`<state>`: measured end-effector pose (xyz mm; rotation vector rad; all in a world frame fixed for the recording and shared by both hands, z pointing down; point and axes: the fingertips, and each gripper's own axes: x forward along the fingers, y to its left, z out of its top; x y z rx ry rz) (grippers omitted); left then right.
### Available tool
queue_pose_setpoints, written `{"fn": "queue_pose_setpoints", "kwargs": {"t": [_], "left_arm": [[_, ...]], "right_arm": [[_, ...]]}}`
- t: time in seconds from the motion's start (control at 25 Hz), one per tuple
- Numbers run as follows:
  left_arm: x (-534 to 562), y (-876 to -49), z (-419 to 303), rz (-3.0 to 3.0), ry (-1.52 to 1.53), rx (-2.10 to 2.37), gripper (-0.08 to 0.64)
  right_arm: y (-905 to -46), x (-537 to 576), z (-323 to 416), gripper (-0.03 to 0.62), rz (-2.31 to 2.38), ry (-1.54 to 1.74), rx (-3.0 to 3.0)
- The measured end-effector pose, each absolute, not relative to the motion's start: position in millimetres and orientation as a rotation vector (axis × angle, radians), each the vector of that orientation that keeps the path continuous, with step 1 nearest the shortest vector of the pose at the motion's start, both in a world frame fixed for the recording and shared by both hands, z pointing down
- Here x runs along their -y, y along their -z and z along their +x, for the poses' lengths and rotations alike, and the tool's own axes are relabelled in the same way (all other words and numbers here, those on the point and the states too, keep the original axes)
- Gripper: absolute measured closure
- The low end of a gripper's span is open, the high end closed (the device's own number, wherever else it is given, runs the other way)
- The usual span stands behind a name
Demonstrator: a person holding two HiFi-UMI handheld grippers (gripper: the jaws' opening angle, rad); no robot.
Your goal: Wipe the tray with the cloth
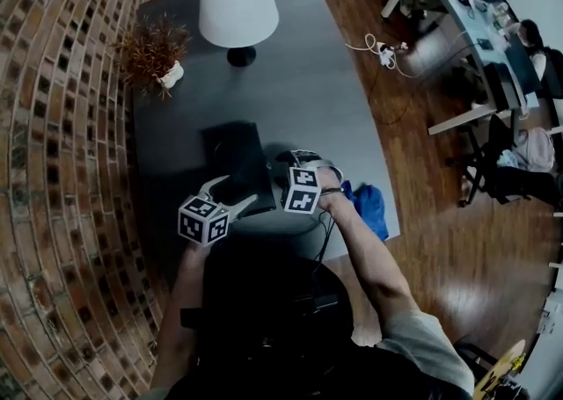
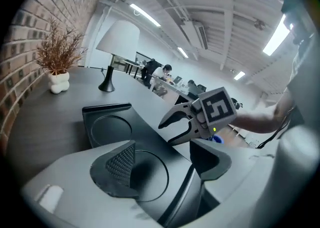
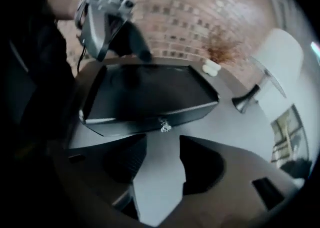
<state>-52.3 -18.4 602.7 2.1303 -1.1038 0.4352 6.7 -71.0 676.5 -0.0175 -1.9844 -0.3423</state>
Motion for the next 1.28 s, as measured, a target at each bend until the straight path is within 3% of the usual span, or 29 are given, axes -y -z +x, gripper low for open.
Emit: {"fn": "queue_pose_setpoints", "kwargs": {"t": [0.24, 0.28, 0.44, 0.72, 1.0, 1.08, 1.28], "left_arm": [[25.1, -624.0, -46.0, 2.074, -0.481, 1.092, 0.234], [25.6, -625.3, -46.3, 2.071, -0.484, 1.099, 0.233], [26.5, -627.0, -48.5, 2.055, -0.487, 1.123, 0.234], [27.9, -628.1, -52.3, 2.046, -0.496, 1.144, 0.238], [29.7, -628.7, -52.6, 2.039, -0.491, 1.159, 0.241], [28.4, -629.4, -52.2, 2.040, -0.495, 1.160, 0.241], [29.6, -627.7, -55.2, 2.043, -0.493, 1.161, 0.241]], "right_arm": [[-699.8, 71.0, -15.4, 0.468, -0.171, 0.667, 1.739], [-699.5, 72.1, -16.7, 0.525, -0.164, 0.665, 1.731], [-698.9, 80.9, -3.6, 0.525, -0.138, 0.664, 1.706], [-707.2, 126.9, 90.8, 0.525, -0.072, 0.622, 1.619], [-710.6, 125.7, 92.7, 0.525, -0.043, 0.562, 1.659], [-706.7, 130.8, 97.3, 0.487, 0.033, 0.532, 1.706], [-624.0, 167.3, 160.7, 0.480, 0.533, 0.266, 1.946]]}}
